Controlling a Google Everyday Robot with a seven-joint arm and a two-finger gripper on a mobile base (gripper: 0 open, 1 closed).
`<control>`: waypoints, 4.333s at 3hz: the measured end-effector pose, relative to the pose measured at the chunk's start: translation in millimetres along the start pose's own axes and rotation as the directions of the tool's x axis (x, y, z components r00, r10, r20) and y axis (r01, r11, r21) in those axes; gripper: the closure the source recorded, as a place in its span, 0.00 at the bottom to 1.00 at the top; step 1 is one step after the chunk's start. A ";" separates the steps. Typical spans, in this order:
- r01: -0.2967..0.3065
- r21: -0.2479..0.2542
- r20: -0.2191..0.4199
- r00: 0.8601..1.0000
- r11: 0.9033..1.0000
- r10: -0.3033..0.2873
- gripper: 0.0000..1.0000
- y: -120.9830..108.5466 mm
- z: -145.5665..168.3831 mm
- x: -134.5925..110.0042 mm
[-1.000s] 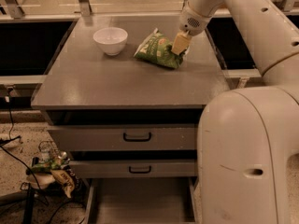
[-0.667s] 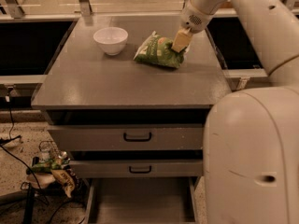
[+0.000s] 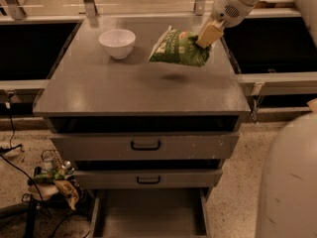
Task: Place green jalapeno chip bag into bottom drawer
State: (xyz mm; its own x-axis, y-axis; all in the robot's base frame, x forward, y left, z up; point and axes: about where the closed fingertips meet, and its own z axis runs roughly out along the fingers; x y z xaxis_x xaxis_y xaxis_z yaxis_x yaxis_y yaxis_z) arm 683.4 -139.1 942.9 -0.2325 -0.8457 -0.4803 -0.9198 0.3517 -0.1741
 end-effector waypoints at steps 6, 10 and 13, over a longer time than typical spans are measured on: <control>0.259 0.070 0.122 0.956 0.963 -0.266 1.00 105.2 -62.1 43.7; 0.313 -0.072 0.090 0.948 0.947 -0.307 1.00 200.3 -7.1 90.2; 0.298 -0.086 0.162 0.946 0.951 -0.282 1.00 227.2 0.5 94.6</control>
Offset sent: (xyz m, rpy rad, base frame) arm -0.1191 -0.0504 0.0234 0.0446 -0.1304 0.0803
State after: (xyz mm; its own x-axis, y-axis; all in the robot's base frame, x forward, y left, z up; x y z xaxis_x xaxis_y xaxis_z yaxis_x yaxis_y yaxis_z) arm 452.6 -139.0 857.5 0.0906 -0.8339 -0.5444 -0.9709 0.0476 -0.2345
